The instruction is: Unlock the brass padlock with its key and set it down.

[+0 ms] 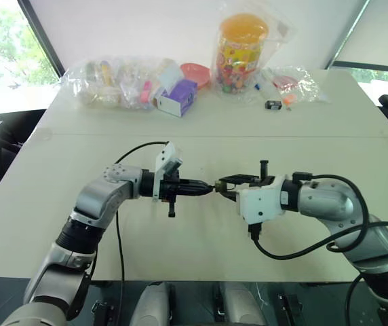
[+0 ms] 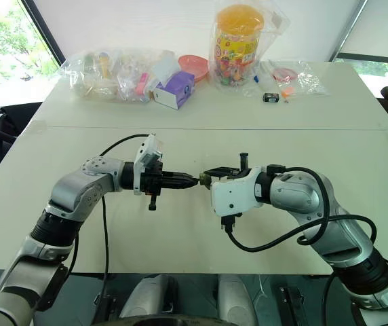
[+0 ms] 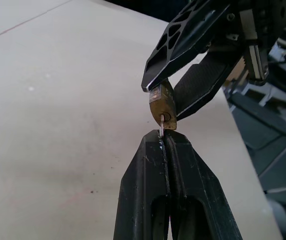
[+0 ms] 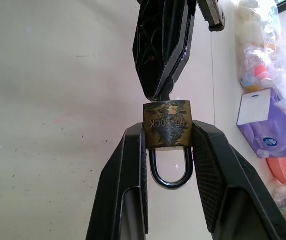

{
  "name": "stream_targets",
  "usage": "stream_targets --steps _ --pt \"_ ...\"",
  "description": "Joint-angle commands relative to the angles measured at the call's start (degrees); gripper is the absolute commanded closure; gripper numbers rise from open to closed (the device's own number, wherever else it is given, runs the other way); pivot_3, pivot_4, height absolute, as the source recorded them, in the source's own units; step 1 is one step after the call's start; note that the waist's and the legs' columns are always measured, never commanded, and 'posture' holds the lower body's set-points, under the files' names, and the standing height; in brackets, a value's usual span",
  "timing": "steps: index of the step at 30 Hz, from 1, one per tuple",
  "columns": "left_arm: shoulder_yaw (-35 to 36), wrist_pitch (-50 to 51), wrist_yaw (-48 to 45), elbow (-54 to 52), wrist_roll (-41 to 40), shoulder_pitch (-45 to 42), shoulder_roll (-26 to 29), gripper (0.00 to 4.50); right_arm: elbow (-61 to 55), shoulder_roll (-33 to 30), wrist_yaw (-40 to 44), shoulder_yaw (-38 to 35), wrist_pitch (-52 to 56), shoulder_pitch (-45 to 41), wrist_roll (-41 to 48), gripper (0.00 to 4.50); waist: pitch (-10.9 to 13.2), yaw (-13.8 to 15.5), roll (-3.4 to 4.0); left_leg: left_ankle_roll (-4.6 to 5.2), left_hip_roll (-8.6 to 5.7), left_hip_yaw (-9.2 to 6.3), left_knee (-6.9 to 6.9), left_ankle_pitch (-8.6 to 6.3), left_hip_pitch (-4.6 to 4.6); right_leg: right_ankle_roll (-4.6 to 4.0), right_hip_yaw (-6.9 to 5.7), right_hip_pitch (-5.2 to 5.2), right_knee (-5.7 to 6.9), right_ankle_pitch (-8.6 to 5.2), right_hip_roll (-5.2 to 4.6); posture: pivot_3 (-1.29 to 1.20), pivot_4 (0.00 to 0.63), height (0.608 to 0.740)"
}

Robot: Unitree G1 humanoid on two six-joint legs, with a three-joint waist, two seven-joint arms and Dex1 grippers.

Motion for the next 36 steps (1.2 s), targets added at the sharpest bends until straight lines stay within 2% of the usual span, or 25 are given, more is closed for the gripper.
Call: stream_targets --steps 1,7,9,10,14,19,22,26,30,36 --pt "-0.46 -12.20 1.10 0.29 6.00 -0.40 -0.93 4.43 -1.65 1.36 2.53 0.69 3.32 -1.07 4.82 3.82 0.00 0.00 0.00 0.00 0.00 0.00 0.00 0.00 0.00 0.00 0.00 0.00 0.00 0.00 0.00 0.00 0.150 0.735" --pt "-2.14 -32.00 -0.63 4.21 13.30 -0.11 -2.14 4.43 0.13 4.12 5.51 2.06 13.22 -4.54 10.48 3.82 0.00 -0.05 0.00 0.00 0.01 0.00 0.00 0.00 0.00 0.00 0.00 0.00 0.00 0.00 -0.03 0.00 0.150 0.735" --pt "-3.01 -38.72 -1.97 6.00 15.65 -0.45 -1.65 4.43 2.06 4.78 5.93 3.14 13.35 -6.44 10.41 3.82 0.00 -0.05 0.00 0.00 0.02 0.00 -0.01 0.00 0.01 0.00 0.00 0.00 -0.01 0.00 -0.03 0.00 0.150 0.735" --pt "-3.07 -38.80 -2.62 6.44 15.57 -0.45 -1.38 4.43 2.99 4.97 5.83 3.56 12.50 -7.27 9.87 3.82 0.00 -0.05 0.00 0.00 0.02 0.00 -0.01 0.00 0.00 0.00 -0.01 0.00 -0.01 0.00 -0.03 0.00 0.150 0.735" --pt "-1.33 -27.00 -2.78 5.81 10.97 0.17 -0.94 4.43 4.09 4.57 5.33 3.66 10.18 -8.29 8.68 3.82 0.00 0.11 0.00 0.01 0.01 0.00 -0.01 0.00 -0.01 0.00 -0.05 0.00 -0.01 0.00 0.01 0.00 0.150 0.735" --pt "2.51 -4.44 -1.26 2.92 0.38 -0.36 -0.66 4.43 5.92 3.10 4.03 4.21 4.52 -8.64 4.81 3.82 0.00 -0.13 0.00 0.01 0.00 -0.01 0.00 -0.01 -0.02 0.01 -0.07 0.00 0.00 0.00 0.01 0.00 0.150 0.735" --pt "6.98 9.92 2.10 2.22 -8.37 -1.83 -2.14 3.58 6.09 3.19 3.25 3.88 2.86 -8.26 4.19 3.82 0.00 -0.16 0.00 0.01 0.02 -0.02 0.00 -0.01 -0.02 0.01 -0.07 0.00 0.02 0.00 0.03 0.00 0.150 0.735" --pt "9.29 20.27 4.46 1.55 -14.05 -2.77 -3.07 1.47 6.65 3.05 3.10 4.14 1.46 -8.05 3.49 3.82 0.00 -0.10 0.00 0.01 0.02 -0.02 0.01 0.00 -0.02 0.01 -0.07 -0.01 0.02 0.00 -0.01 0.00 0.150 0.735" --pt "9.41 23.24 5.76 1.06 -15.67 -2.50 -4.15 1.47 7.05 3.34 2.83 4.69 0.64 -8.29 2.81 3.82 0.00 -0.09 0.00 0.00 0.01 -0.02 0.01 0.00 -0.01 0.01 -0.05 0.00 0.02 0.00 -0.04 0.00 0.150 0.735" --pt "5.66 19.53 6.98 1.87 -10.57 -1.67 -4.19 1.47 6.92 3.81 2.45 4.68 0.58 -8.51 2.16 3.82 0.00 -0.10 0.00 -0.04 0.01 -0.02 0.00 0.02 0.00 0.01 -0.02 -0.01 0.02 0.00 -0.06 0.00 0.150 0.735"
